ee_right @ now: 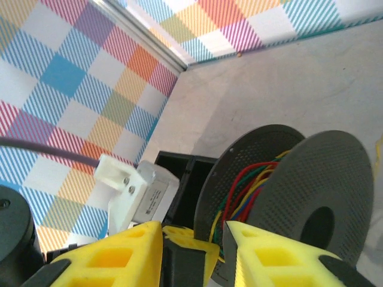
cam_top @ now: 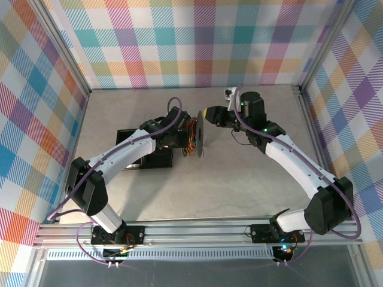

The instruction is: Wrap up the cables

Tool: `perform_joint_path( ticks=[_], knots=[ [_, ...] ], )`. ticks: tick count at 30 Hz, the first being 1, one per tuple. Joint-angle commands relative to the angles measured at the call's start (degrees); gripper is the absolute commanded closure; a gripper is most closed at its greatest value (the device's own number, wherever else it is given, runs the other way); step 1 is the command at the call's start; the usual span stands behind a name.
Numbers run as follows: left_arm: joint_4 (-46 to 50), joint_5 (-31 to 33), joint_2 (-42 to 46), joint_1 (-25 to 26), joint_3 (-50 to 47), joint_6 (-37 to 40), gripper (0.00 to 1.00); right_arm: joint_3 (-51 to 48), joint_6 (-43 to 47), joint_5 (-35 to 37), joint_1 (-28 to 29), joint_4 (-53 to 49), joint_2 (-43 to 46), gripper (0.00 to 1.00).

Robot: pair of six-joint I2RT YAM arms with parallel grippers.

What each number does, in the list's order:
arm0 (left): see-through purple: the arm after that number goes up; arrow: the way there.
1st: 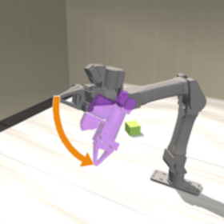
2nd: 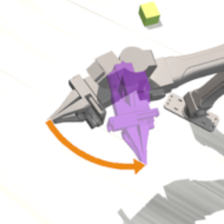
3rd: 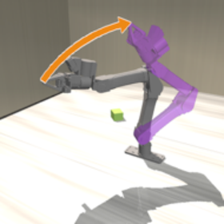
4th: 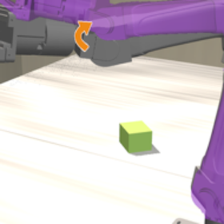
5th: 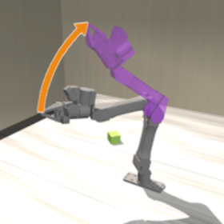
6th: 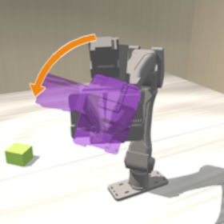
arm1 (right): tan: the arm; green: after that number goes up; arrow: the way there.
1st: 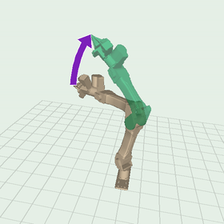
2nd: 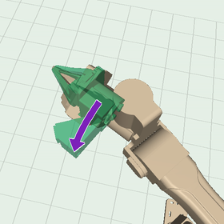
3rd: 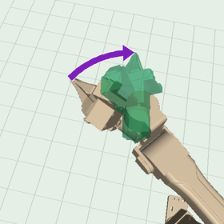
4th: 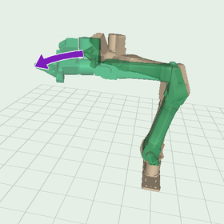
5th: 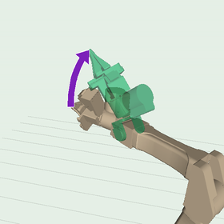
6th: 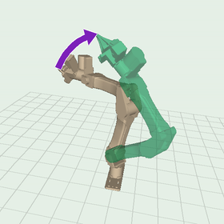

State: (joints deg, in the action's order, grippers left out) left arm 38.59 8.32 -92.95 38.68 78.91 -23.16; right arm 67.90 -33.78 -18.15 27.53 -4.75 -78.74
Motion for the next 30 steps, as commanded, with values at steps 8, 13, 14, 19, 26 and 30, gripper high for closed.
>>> perform_joint_path(
  ticks=[8,13,14,19,26,30],
  knots=[
    [-0.9,1.9,1.8,-0.2,-0.2,1.4,1.00,-10.1,-7.2,-2.4,-7.8,3.1,4.3,0.33],
    [0.2,1.7,1.6,0.2,0.4,2.6,1.00,-16.9,-13.4,-5.3,-18.6,5.5,5.4,0.12],
    [0.5,1.9,1.4,0.4,0.6,2.8,1.00,-18.1,-16.1,-5.9,-21.0,6.6,5.1,0.06],
    [0.7,2.2,0.8,0.9,1.2,3.4,1.00,-17.5,-28.8,-7.0,-27.7,9.9,-2.2,0.01],
    [0.9,2.2,0.7,0.9,1.3,3.7,1.00,-13.0,-47.6,-11.3,-30.8,23.1,-17.1,0.01],
    [0.8,2.2,0.8,0.9,1.3,3.9,1.00,-11.4,-58.0,-11.6,-31.1,33.3,-24.4,0.09]
  ],
)
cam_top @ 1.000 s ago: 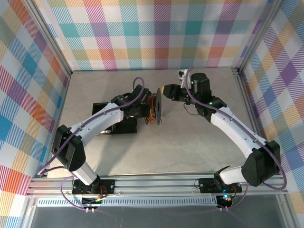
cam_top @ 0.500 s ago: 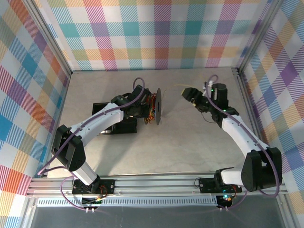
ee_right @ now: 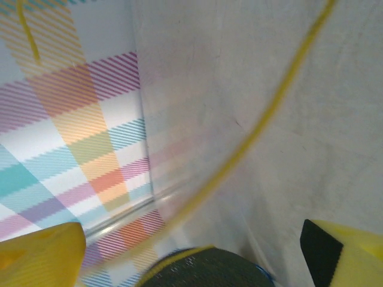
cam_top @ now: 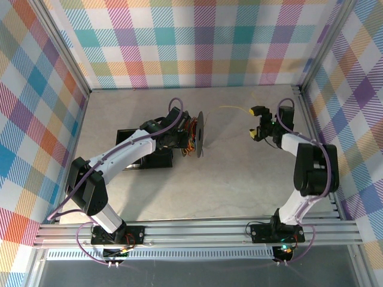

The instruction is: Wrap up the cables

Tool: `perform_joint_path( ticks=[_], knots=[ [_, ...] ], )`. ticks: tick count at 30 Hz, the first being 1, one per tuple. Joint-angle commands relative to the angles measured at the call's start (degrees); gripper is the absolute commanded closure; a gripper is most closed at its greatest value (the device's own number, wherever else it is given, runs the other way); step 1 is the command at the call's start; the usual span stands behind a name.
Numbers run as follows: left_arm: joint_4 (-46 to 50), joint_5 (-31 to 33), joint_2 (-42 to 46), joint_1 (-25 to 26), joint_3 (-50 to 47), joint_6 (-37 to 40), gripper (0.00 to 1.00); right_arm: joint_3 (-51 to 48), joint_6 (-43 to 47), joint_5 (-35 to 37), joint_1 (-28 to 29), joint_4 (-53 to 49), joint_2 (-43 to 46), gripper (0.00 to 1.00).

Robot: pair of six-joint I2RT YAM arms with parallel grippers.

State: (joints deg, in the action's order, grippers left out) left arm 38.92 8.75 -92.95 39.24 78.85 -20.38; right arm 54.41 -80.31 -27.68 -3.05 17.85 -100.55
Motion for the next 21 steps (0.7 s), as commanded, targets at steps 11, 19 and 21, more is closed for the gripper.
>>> perform_joint_path(
  ticks=[11,19,21],
  knots=[
    [0.5,1.5,0.9,0.4,1.3,1.4,1.00,3.6,-17.9,-0.4,-1.7,15.0,-8.4,0.56],
    [0.9,1.3,0.0,0.8,2.1,2.0,1.00,2.4,-10.1,1.5,-1.0,8.0,-3.1,1.00],
    [0.8,1.2,0.0,1.1,2.3,2.2,1.00,4.6,-7.5,2.0,-0.2,5.1,-2.0,1.00]
  ],
)
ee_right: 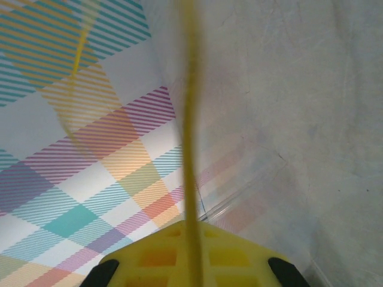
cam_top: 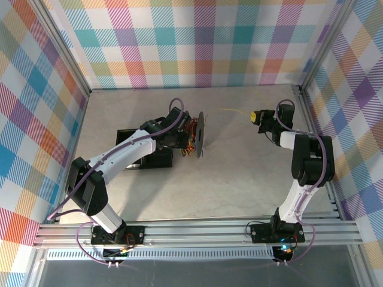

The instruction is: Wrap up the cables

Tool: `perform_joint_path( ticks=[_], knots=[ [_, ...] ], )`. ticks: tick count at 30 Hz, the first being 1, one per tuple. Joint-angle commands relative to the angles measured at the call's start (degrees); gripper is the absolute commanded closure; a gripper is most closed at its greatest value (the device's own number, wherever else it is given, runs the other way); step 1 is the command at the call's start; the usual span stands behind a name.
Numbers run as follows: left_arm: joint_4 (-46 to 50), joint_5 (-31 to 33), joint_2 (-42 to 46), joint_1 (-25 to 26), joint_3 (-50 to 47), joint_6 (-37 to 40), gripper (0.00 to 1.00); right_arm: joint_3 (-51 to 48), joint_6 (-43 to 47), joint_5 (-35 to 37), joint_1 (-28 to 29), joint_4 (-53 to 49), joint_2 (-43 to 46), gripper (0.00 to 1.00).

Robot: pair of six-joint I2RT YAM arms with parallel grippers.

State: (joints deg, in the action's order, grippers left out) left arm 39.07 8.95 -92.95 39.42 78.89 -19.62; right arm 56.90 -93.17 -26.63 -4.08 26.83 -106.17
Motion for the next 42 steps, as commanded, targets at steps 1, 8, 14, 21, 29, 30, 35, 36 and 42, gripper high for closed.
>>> perform_joint_path(
  ticks=[1,8,14,21,29,30,35,36,42],
  knots=[
    [0.4,0.9,0.1,1.1,2.3,1.6,1.00,3.3,6.3,1.0,1.3,-4.6,3.9,1.00],
    [-1.9,-0.3,0.5,2.4,1.7,2.6,1.00,20.3,14.3,1.0,6.1,-16.3,2.6,1.00],
    [-2.1,-0.5,0.4,3.1,1.7,2.8,1.00,32.1,18.0,-0.8,10.5,-22.1,-0.4,1.00],
    [-4.2,0.0,5.7,3.2,-1.6,2.0,1.00,33.1,23.2,4.7,10.9,-31.4,0.8,1.00],
    [-5.6,-3.0,9.7,3.3,-4.5,2.7,1.00,30.8,22.2,6.5,8.2,-32.4,0.2,1.00],
    [-6.2,-3.8,9.9,3.3,-5.0,2.7,1.00,31.9,22.4,6.2,8.0,-33.1,-0.4,1.00],
    [-7.0,-5.0,10.6,3.3,-6.4,2.8,1.00,37.6,24.4,6.6,8.0,-37.6,-3.6,1.00],
    [-6.8,-5.1,10.7,3.2,-6.4,2.8,1.00,38.4,24.7,6.4,7.9,-38.1,-4.1,1.00],
    [-6.0,-7.1,10.1,3.3,-5.7,3.4,1.00,43.4,25.1,4.0,7.8,-38.9,-6.8,1.00]
  ],
)
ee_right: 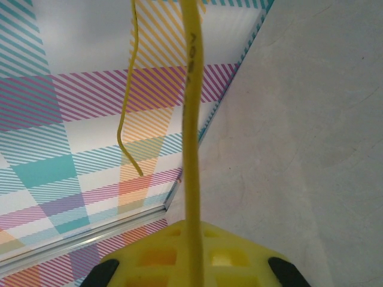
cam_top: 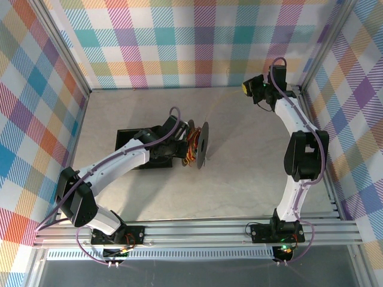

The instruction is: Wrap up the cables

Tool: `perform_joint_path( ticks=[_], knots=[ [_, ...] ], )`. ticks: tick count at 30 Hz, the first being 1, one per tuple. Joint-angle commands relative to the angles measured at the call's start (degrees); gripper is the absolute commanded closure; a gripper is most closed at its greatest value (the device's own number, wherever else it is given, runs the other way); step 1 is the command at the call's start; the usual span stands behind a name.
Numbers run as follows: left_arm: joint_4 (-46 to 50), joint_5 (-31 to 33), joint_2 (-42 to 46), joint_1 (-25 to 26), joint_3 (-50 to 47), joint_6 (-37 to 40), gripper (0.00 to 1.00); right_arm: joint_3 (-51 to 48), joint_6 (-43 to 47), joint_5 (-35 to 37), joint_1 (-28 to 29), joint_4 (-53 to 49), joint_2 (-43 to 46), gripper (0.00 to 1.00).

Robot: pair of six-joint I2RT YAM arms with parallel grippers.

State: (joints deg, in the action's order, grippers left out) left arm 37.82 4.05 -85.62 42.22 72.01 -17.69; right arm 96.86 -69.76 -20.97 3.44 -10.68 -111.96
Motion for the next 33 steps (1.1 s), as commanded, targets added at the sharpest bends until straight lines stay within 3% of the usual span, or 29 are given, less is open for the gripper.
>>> perform_joint_path(
  ticks=[1,8,17,22,33],
  knots=[
    [-4.6,-2.3,2.8,0.5,1.2,1.7,1.00,4.5,1.9,-2.0,0.3,-1.8,-1.3,1.00],
    [-3.9,-3.1,0.7,0.6,2.1,2.0,1.00,12.5,3.3,-5.0,1.8,-3.8,-3.1,1.00],
    [1.4,7.7,-4.0,0.5,7.8,-0.5,1.00,12.8,4.4,-5.2,5.2,-3.3,5.0,1.00],
    [2.3,9.3,-7.2,-1.1,12.2,-2.7,1.00,13.0,5.0,-5.2,8.3,-3.7,10.0,1.00],
    [1.8,10.1,-13.7,-5.4,21.7,-7.7,1.00,-4.0,4.9,-3.4,17.6,3.1,23.6,1.00]
  ],
)
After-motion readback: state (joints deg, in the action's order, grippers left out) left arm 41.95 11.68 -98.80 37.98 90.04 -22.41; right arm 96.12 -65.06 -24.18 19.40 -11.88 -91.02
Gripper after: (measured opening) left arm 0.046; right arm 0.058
